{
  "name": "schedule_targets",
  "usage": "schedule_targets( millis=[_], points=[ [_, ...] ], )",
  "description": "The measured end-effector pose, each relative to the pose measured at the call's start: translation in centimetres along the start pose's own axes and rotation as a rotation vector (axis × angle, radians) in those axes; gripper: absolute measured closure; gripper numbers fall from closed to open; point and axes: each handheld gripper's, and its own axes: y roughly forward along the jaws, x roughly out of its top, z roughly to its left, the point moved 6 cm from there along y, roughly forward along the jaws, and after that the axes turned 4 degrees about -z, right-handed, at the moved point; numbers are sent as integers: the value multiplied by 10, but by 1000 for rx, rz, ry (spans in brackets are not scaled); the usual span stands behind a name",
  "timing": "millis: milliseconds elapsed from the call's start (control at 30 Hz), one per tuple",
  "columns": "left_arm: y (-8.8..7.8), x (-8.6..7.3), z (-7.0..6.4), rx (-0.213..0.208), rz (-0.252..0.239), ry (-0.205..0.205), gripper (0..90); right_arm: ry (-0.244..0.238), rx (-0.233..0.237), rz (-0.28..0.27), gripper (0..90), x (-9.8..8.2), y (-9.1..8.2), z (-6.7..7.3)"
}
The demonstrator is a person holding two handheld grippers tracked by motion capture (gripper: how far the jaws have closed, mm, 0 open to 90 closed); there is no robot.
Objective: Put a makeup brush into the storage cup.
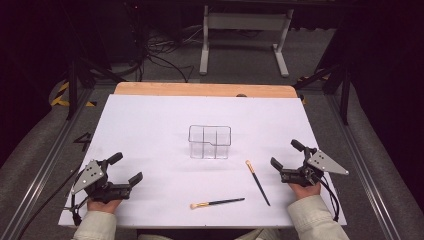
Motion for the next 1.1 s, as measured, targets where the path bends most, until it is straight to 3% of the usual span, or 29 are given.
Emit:
schedule_targets(
  millis=[467,867,967,1100],
  points=[
    [0,4,-1,-4,-6,-5,1,16,-2,-2,1,5,-3,-1],
    [0,4,-1,1,-4,-12,1,4,18,-12,1,28,-4,2],
    [0,4,0,5,-4,-15,1,13,23,-35,1,35,-6,3],
    [0,4,0,6,-5,-15,1,23,32,-27,1,41,-6,2]
  ],
)
